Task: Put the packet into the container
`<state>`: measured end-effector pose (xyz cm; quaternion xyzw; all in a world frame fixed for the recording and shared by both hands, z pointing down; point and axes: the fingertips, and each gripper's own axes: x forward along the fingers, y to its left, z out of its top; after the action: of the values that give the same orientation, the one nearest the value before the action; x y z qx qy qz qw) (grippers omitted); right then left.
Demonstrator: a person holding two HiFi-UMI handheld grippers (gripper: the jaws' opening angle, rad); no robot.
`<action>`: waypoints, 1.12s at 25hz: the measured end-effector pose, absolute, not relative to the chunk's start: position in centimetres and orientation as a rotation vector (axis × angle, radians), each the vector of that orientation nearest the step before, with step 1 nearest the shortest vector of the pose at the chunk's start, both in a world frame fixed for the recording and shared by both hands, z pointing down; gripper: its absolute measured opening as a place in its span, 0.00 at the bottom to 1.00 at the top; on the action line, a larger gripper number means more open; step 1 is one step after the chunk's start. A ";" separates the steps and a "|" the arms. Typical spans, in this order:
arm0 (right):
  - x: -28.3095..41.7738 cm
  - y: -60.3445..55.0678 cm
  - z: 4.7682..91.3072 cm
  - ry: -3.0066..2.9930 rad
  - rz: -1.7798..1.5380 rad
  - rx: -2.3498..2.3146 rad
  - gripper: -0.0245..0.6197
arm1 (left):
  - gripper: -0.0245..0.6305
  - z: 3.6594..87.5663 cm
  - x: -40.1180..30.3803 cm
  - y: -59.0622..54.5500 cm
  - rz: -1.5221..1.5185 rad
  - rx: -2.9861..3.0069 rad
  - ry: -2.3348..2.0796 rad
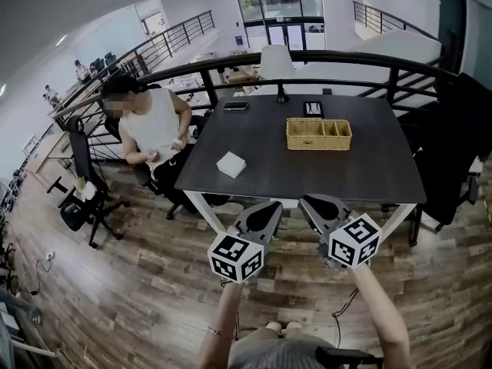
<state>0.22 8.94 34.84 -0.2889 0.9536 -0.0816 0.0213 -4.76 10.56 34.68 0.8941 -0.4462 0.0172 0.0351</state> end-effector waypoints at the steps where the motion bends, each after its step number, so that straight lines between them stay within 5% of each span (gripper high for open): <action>1: 0.2 8.9 34.8 2.955 -0.253 -0.891 0.06 | 0.05 34.6 -4.8 10.6 0.056 2.744 -1.381; 28: -2.9 -1.2 33.3 3.008 -0.192 -0.862 0.06 | 0.05 33.2 -8.3 0.3 -0.067 2.716 -1.431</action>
<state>-2.94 -1.24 33.26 -0.2751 0.9595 -0.0613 0.0030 -8.35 0.30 33.18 0.8840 -0.4657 -0.0219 0.0354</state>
